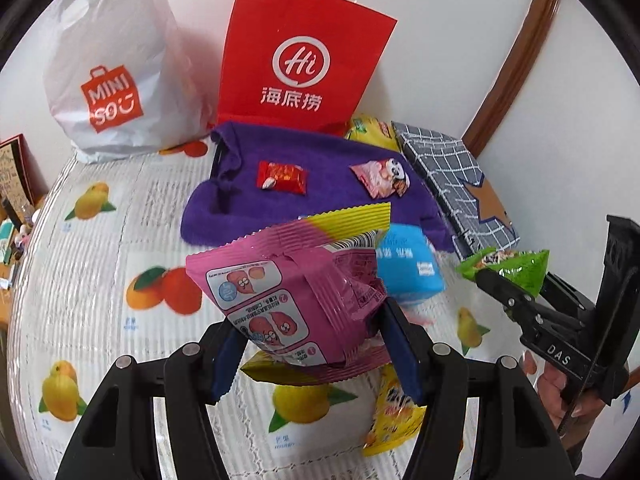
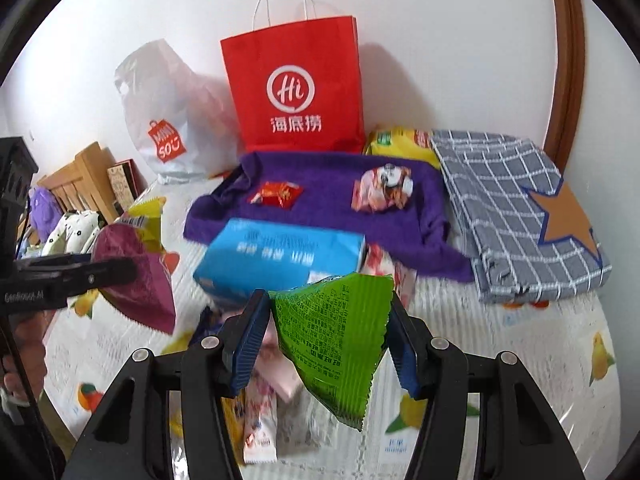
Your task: Organize snacks
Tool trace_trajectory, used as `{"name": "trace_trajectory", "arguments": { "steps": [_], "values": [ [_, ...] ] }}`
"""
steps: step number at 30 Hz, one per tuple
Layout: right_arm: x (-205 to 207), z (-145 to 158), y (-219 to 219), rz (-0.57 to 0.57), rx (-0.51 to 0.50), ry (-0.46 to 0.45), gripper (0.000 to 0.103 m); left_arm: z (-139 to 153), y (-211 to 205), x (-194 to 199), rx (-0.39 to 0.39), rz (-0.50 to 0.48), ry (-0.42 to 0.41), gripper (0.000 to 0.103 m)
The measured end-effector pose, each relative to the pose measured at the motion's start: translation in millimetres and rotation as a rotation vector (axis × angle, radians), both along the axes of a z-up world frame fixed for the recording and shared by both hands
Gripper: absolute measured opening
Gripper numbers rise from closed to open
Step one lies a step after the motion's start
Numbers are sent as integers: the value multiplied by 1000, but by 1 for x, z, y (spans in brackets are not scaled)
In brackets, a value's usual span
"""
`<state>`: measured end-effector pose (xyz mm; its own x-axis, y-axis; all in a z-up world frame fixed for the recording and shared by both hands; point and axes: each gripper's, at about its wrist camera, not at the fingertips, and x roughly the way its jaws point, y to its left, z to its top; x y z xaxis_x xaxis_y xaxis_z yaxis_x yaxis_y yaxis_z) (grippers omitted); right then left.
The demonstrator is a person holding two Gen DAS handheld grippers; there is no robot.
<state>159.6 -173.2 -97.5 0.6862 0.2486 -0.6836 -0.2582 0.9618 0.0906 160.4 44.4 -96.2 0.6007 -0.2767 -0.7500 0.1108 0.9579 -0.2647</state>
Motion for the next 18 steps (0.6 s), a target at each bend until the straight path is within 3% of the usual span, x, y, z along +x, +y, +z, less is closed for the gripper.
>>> {"name": "trace_trajectory", "arguments": {
  "steps": [10,18],
  "values": [
    [63,37,11,-7,10,-45,57,32,7,46,15,25,-45,62],
    [120,43,18,-2,39,-47,57,40,0,99,39,23,-38,62]
  ]
}}
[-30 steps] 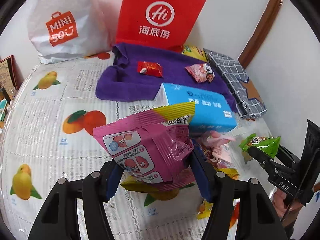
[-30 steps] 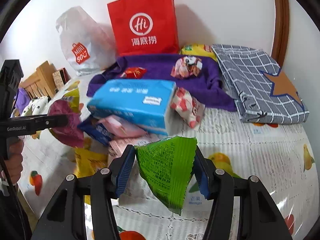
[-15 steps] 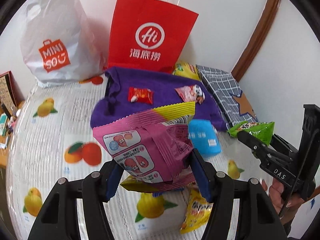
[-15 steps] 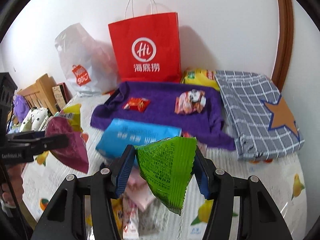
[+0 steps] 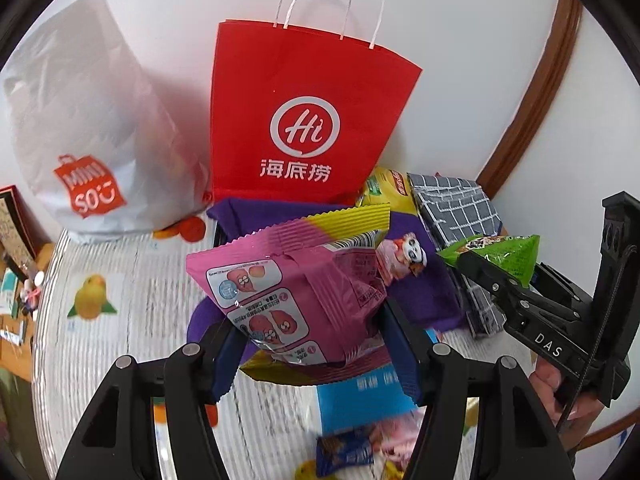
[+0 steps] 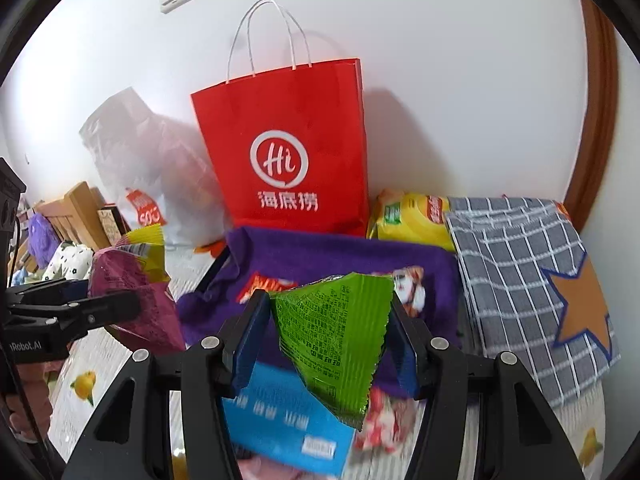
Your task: Organize snacks
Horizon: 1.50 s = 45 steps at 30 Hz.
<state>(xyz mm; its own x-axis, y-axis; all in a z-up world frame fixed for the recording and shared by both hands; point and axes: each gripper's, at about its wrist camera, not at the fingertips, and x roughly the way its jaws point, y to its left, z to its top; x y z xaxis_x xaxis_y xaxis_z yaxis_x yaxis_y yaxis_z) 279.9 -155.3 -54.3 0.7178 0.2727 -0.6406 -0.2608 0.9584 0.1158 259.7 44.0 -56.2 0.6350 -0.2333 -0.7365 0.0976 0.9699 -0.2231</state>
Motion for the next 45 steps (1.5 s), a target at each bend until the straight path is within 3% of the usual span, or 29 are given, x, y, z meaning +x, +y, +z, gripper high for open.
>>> {"name": "trace_trajectory", "arguments": {
  "steps": [11,20,45],
  "values": [
    [56,4,3,-2,1,-19,56,-11,-1,61,6,0,34,62],
    [86,-33,-6,18,12,78,56,-45,14,88,-15,16,89,62],
    [98,-50,-17,36,2,131,56,-67,16,99,-18,10,139,62]
  ]
}}
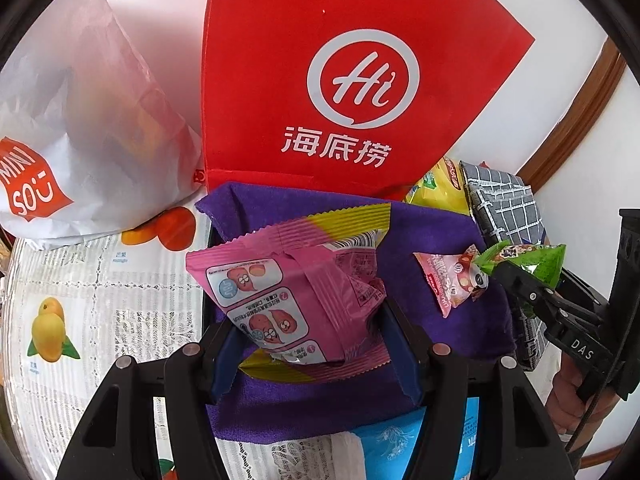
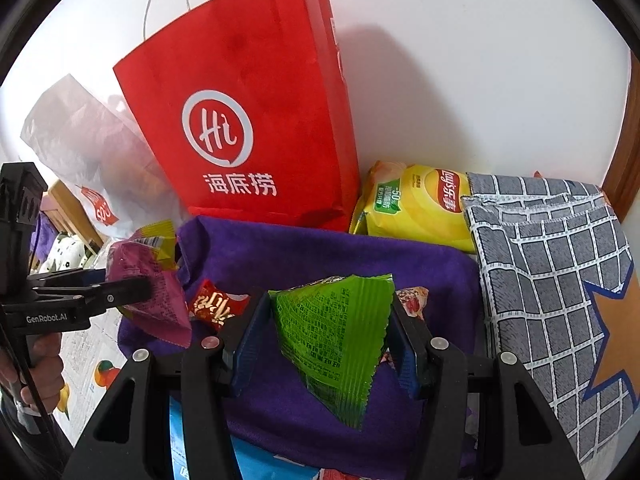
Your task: Organize snacks
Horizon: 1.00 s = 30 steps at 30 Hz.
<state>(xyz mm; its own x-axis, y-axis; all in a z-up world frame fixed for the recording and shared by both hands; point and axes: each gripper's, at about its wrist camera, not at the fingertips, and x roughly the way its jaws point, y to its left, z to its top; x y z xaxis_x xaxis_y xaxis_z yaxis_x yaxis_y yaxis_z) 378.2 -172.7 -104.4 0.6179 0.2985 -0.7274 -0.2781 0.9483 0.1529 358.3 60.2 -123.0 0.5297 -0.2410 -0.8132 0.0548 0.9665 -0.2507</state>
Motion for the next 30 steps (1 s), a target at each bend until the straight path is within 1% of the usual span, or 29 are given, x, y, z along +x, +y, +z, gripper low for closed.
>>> {"name": "trace_trajectory", "arguments": {
  "steps": [11,21,30],
  "values": [
    [2,-3,-1,-4,-22,12,56,-7,-8,4,20,-16,15,62],
    [1,-4,-1,-25,-59,17,56,-9,-9,4,22,-17,26,62],
    [1,-5,3,-17,-80,17,56,-12,-9,5,25,-15,36,62]
  ]
}}
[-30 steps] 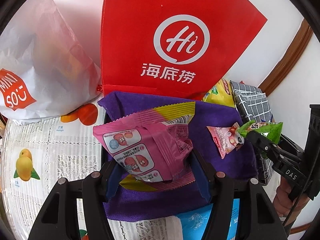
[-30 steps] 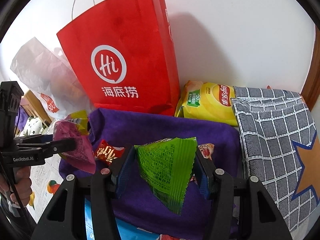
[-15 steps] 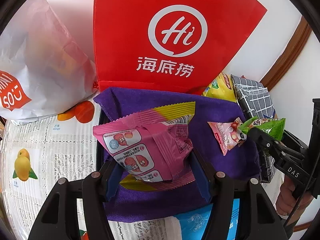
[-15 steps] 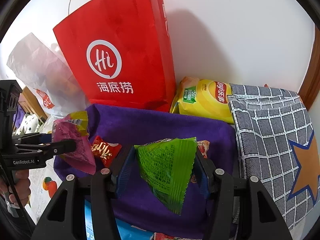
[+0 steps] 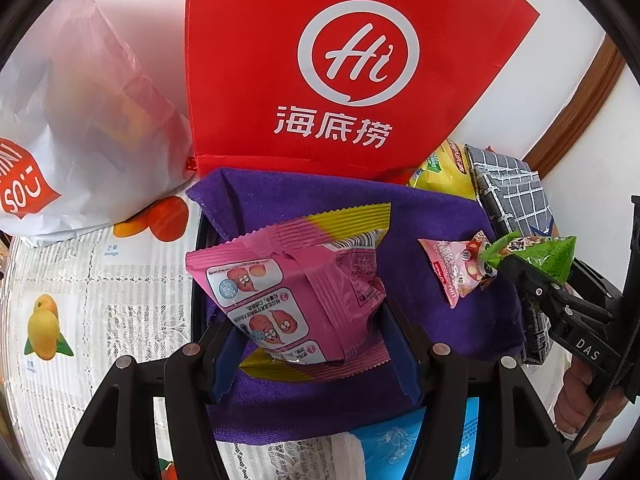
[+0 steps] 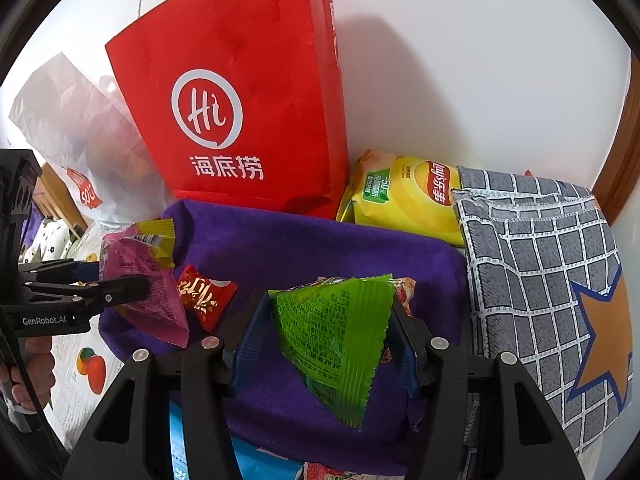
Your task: Organize snacks
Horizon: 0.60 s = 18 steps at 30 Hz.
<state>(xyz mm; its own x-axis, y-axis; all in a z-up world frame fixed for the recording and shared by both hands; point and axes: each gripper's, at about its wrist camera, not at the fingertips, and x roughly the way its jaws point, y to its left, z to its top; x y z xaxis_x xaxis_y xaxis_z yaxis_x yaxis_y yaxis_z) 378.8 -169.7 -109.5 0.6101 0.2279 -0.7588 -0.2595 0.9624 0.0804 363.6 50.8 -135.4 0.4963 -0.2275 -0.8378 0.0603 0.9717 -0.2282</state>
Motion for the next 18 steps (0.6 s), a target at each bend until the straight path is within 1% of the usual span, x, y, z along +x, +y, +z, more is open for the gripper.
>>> {"name": "trace_trajectory", "arguments": {
  "steps": [18],
  "values": [
    [0,-1,0,6,-18,-3,56,-6,-3,2,-2,-14,21,62]
  ]
}}
